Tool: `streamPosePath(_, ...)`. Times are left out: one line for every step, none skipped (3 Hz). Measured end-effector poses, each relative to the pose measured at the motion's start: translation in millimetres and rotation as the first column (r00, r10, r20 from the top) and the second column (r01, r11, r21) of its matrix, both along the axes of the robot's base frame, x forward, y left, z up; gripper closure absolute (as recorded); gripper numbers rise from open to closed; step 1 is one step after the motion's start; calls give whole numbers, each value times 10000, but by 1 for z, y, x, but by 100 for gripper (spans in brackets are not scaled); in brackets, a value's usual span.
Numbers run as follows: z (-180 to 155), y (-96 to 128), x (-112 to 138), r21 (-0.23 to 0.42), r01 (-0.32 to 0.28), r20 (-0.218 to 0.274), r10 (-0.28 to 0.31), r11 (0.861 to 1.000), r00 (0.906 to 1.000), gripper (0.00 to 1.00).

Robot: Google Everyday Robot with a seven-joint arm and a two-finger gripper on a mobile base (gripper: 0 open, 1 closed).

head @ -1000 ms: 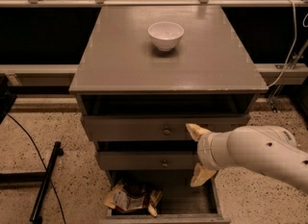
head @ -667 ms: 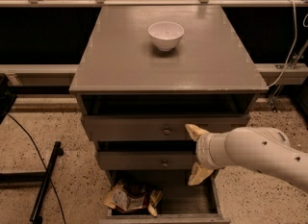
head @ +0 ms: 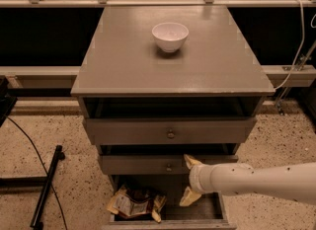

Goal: Pick brown chip bag from bottom drawer and place on counter

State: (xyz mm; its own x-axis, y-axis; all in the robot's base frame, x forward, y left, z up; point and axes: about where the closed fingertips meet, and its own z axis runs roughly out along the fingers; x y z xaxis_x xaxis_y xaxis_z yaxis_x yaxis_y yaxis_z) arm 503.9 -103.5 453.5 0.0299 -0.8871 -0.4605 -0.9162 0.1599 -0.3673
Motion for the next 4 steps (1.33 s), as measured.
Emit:
streamPosePath(0, 0, 0, 0, 0, 0, 0, 10000, 10000, 0)
streamPosePath(-24, 11, -2, 636, 36, 232, -51, 9980, 9997, 0)
streamPosePath(-68, 27, -7, 1422, -288, 771, 180, 9894, 9969, 0)
streamPosePath(-89, 35, 4, 1961, -957, 1784, 605, 9759, 9821, 0)
